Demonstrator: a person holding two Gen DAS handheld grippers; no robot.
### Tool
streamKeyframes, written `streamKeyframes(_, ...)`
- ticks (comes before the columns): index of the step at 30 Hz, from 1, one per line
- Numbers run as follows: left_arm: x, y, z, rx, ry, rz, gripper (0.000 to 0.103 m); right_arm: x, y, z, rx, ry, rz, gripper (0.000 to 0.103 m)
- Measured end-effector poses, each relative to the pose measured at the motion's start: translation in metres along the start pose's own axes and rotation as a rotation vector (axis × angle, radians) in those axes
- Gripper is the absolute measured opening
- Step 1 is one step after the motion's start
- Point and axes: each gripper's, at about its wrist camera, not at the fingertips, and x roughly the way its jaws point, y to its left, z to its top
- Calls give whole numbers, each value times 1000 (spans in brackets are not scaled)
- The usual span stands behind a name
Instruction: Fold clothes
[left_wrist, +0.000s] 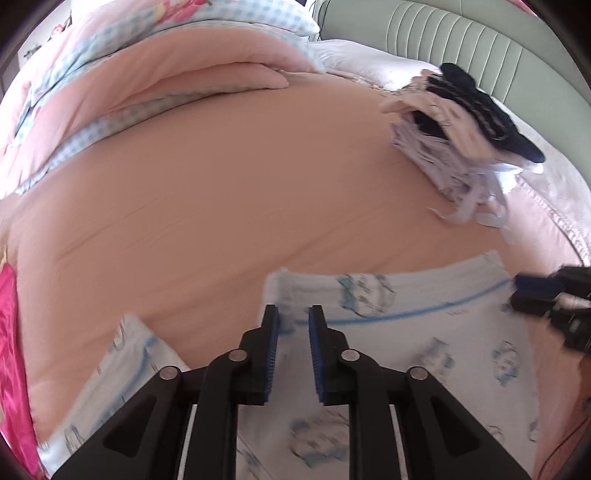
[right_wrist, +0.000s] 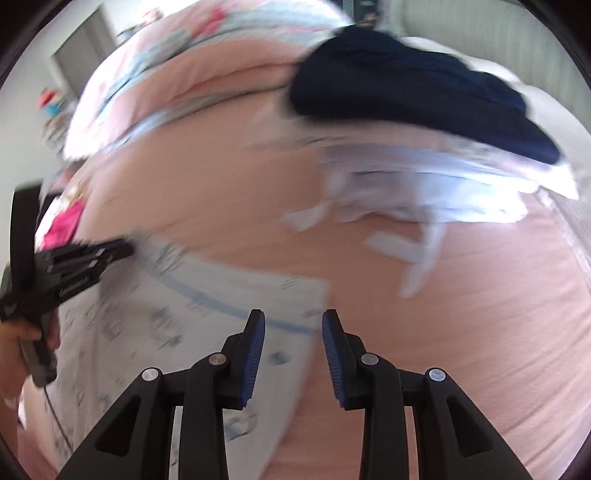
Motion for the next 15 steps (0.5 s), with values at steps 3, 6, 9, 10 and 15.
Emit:
streamKeyframes(3,8,-12,-12,-13,38,-76,49,16,20,-10,-66,53,31,31)
streamKeyframes(6,28,-11,-12,15,58,-37,51,26,25,-16,-93,53,-7,31)
streamKeyframes(9,36,-5,9,-3,38,-41,51,24,15,-5,-51,13,-79,31)
streamKeyframes(10,38,-6,17,11,31,-26,51,24,9,0,-22,7,-72,31)
streamKeyframes(15,18,-5,32,1,31,-34,51,12,8,7,7,-3,-47,31)
